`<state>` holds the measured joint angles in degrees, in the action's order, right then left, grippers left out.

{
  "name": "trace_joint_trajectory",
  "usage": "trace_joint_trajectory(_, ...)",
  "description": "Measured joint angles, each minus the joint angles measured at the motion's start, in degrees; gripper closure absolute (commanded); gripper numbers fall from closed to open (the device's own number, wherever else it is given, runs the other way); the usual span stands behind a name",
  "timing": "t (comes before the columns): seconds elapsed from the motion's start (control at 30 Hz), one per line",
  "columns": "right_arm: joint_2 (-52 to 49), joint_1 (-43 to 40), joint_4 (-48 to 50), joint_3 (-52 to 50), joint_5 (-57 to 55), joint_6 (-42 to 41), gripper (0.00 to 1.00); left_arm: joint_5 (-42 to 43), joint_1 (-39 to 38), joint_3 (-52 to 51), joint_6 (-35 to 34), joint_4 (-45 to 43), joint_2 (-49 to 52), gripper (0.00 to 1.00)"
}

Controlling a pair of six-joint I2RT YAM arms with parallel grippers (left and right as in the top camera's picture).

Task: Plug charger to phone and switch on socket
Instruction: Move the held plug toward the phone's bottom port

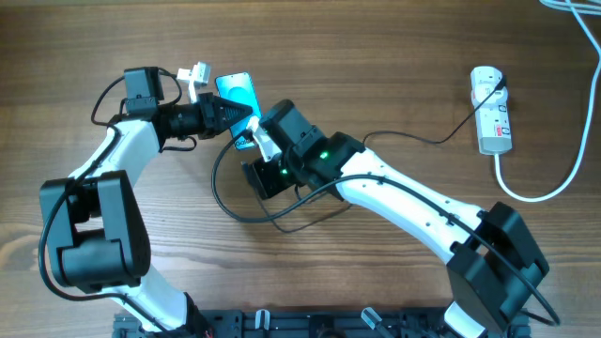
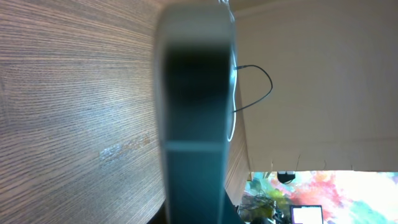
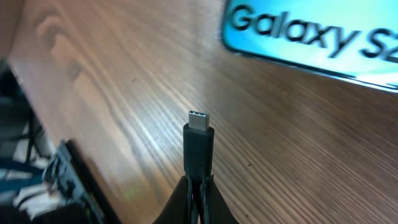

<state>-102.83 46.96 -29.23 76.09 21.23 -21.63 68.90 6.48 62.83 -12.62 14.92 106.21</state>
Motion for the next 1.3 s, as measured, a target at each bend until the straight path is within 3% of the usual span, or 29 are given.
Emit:
trace_joint_trajectory(0.27,0.0,0.0,2.3,0.0,-6.3,-5.1,0.96,-0.5,0.0,0.0,-1.4,-0.2,0.0,0.96)
trace_joint_trajectory(1.3,-3.0,-1.6,3.4,0.0,-5.7,-2.1,0.96,-0.7,0.0,0.0,-1.4,-0.4,0.0,0.96)
